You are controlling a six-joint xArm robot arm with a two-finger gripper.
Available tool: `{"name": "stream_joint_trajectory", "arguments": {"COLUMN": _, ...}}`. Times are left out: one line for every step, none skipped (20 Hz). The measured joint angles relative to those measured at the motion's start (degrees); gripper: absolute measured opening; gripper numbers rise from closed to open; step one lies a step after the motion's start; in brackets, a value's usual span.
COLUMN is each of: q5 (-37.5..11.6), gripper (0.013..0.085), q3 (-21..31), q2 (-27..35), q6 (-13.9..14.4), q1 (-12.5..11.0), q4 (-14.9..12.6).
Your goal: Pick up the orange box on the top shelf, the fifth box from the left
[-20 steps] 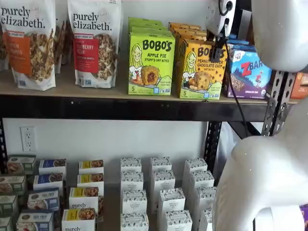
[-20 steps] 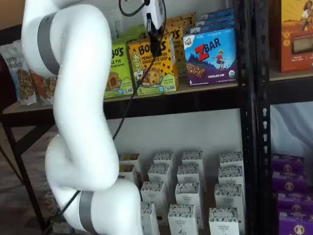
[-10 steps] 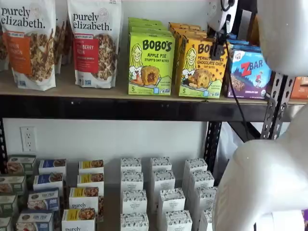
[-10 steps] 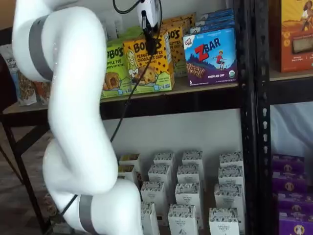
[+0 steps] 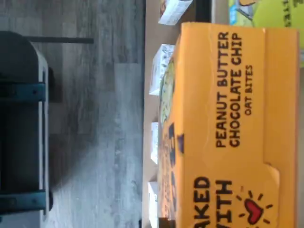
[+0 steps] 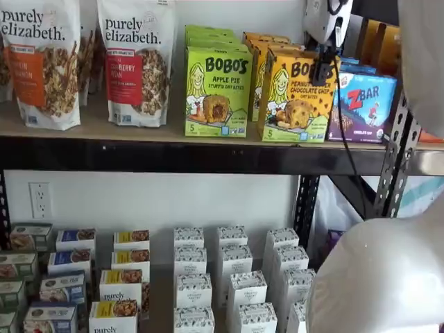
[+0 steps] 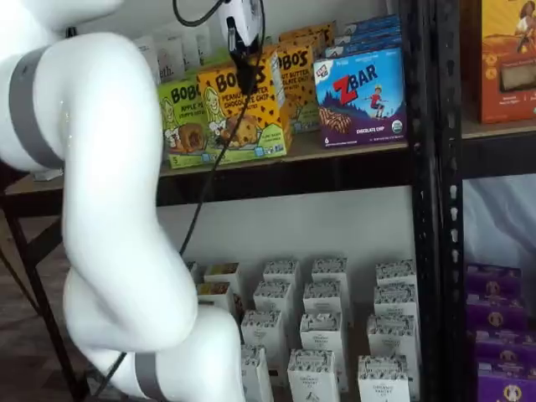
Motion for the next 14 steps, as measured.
{"name": "stream_joint_trajectory", "arguments": {"q5": 0.78, "gripper": 0.017, "q3": 0.42, "q2": -0.95, "q6": 0.02, "q1": 0.02, "q4": -0.05}}
{"name": "stream_joint_trajectory", "arguments": {"q5": 1.33, "gripper": 0.017, "q3": 0.84, "q2": -1.82, "q6": 0.02, "q1": 0.02, "q4": -0.08}}
{"name": "stream_joint_trajectory", "arguments": {"q5": 2.15, "gripper": 0.017, "q3": 1.3, "q2": -2.88, "q6": 0.01, "q1": 0.0, "q4": -0.1}}
{"name": "stream_joint_trajectory", "arguments": {"q5": 2.79, "gripper": 0.017, "q3": 1.6, "q2": -3.63, "q6": -0.02, "q1": -0.04, "q4": -0.14}}
{"name": "stream_joint_trajectory", "arguments": {"q5": 3.4, "gripper": 0.017, "q3": 2.01, "q2": -4.48, "q6": -0.05, "q1": -0.05, "q4": -0.2}}
{"name": "stream_joint_trajectory", "arguments": {"q5": 3.82, "gripper": 0.017, "q3": 2.36, "q2": -5.14, "q6": -0.05, "q1": -0.06, "q4": -0.26}}
{"name": "stream_joint_trajectory", "arguments": {"q5": 4.24, "gripper": 0.017, "q3": 2.84, "q2": -5.93, "q6": -0.05, "q1": -0.04, "q4": -0.36}}
{"name": "stream_joint_trajectory", "arguments": {"q5": 4.61, "gripper": 0.017, "q3": 3.26, "q2": -6.63, "q6": -0.06, "q1": -0.02, "q4": -0.43}}
{"name": "stream_joint_trajectory", "arguments": {"q5": 4.95, "gripper": 0.017, "q3": 3.72, "q2": -7.31, "q6": -0.06, "q1": 0.0, "q4": -0.51}}
{"name": "stream_joint_trajectory", "arguments": {"q5": 5.35, "gripper": 0.017, "q3": 4.38, "q2": -8.22, "q6": -0.08, "q1": 0.01, "q4": -0.57}}
{"name": "stream_joint_trajectory", "arguments": {"q5": 5.85, "gripper": 0.017, "q3": 5.14, "q2": -9.17, "q6": -0.14, "q1": -0.1, "q4": -0.44}}
{"name": "stream_joint_trajectory", "arguments": {"q5": 6.06, "gripper": 0.017, "q3": 5.78, "q2": -9.91, "q6": -0.21, "q1": -0.29, "q4": -0.14}}
{"name": "stream_joint_trajectory", "arguments": {"q5": 6.32, "gripper": 0.017, "q3": 6.36, "q2": -10.54, "q6": -0.27, "q1": -0.48, "q4": 0.17}}
{"name": "stream_joint_trajectory", "arguments": {"q5": 6.5, "gripper": 0.017, "q3": 6.99, "q2": -11.2, "q6": -0.34, "q1": -0.64, "q4": 0.43}}
